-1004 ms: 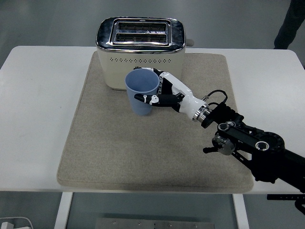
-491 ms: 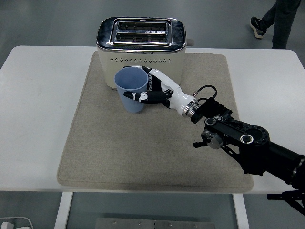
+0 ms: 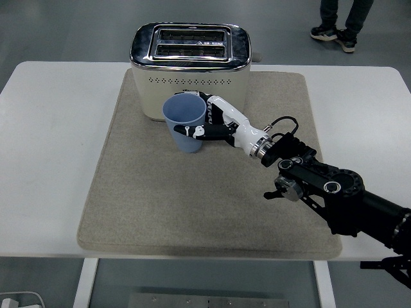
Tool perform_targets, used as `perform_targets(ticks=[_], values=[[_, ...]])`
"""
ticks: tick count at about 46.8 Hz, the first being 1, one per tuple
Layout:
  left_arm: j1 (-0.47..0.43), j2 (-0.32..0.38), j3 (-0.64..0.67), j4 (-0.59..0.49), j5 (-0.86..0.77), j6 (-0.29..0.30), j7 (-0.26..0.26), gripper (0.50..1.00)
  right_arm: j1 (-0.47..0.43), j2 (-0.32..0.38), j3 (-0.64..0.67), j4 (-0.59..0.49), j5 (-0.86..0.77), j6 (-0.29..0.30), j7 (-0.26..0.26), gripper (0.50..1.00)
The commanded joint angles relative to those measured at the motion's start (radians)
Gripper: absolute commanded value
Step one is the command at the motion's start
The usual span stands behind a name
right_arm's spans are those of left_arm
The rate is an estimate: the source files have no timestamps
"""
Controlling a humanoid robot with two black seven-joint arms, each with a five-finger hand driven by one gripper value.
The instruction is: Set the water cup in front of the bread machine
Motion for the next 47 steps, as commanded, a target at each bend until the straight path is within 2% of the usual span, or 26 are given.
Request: perform_targets(ticks=[1, 18, 31, 47], values=[[0.0, 0.0, 0.0, 0.0, 0.001, 0.0, 0.0, 1.0, -0.003, 0.0, 0.0, 0.0, 0.0, -0.002, 0.0, 0.672], [0.0, 0.0, 0.0, 0.0, 0.001, 0.0, 0.0, 1.0, -0.036, 0.0, 0.002, 0.002, 0.0, -0.029, 0.001, 0.686], [0.0, 0.0, 0.0, 0.0, 0.001, 0.0, 0.0, 1.0, -0.054, 0.0, 0.011, 0.003, 0.005, -0.032, 0.006, 0.819], [0.0, 0.0, 0.0, 0.0, 0.001, 0.0, 0.0, 1.0, -0.065, 0.0, 0.012, 0.006, 0.005, -0.032, 0.006, 0.895]])
